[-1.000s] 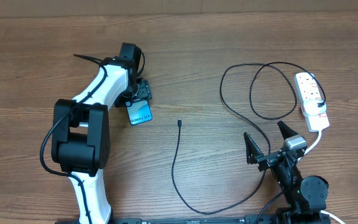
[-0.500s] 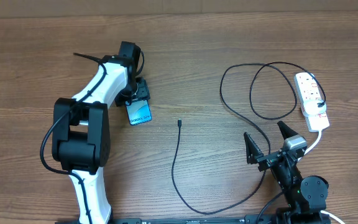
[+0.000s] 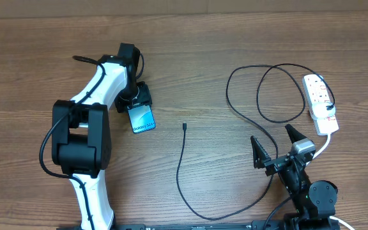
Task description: Plug charger to phone and switch on socket
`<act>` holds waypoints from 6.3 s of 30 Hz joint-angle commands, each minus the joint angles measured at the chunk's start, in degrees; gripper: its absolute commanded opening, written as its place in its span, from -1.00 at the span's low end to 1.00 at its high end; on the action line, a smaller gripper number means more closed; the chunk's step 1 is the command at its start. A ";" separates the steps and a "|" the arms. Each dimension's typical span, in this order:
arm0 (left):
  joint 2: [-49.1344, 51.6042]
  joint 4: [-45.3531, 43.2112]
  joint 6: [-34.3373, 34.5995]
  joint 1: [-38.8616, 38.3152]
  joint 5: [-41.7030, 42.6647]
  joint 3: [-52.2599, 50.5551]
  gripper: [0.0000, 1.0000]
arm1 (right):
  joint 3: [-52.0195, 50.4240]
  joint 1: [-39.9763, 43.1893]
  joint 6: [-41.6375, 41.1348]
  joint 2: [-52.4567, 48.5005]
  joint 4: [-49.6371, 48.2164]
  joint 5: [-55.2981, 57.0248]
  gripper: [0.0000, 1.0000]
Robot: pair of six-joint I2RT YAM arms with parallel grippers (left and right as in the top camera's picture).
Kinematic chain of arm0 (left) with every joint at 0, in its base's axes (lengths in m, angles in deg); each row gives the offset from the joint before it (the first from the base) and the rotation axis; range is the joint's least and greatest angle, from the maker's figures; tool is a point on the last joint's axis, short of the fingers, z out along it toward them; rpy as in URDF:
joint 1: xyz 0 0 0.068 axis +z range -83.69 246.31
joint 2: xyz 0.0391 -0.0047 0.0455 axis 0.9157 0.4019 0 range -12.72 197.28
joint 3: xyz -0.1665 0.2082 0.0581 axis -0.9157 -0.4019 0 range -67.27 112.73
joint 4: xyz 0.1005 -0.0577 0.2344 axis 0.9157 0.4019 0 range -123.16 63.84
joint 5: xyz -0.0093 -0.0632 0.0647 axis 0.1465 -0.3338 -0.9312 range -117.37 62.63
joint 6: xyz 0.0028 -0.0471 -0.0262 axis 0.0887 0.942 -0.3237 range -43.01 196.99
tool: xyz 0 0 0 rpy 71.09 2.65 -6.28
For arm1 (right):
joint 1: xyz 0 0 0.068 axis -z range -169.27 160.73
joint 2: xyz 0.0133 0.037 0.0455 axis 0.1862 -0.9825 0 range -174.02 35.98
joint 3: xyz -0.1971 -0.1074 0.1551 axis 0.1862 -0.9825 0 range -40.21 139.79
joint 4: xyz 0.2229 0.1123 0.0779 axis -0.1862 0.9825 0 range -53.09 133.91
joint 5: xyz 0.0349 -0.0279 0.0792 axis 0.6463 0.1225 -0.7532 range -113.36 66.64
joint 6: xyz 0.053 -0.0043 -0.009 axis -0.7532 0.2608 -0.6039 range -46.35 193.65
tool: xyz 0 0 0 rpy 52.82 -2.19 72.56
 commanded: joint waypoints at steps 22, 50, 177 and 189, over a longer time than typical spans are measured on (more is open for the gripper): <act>4.04 2.34 -1.81 4.35 19.85 -2.67 0.22 | -0.59 -0.15 -0.20 0.35 -0.33 0.11 1.00; 4.04 2.27 -4.98 4.44 23.08 -2.67 0.29 | -0.55 -0.15 -2.40 0.35 -0.55 -3.80 1.00; 15.45 11.15 8.15 -16.04 -11.52 21.79 0.54 | 76.91 5.55 -14.97 -99.10 42.77 5.09 1.00; 15.45 17.66 -1.90 -7.45 -10.25 21.79 0.62 | 76.91 5.55 -14.97 -99.10 42.77 5.11 1.00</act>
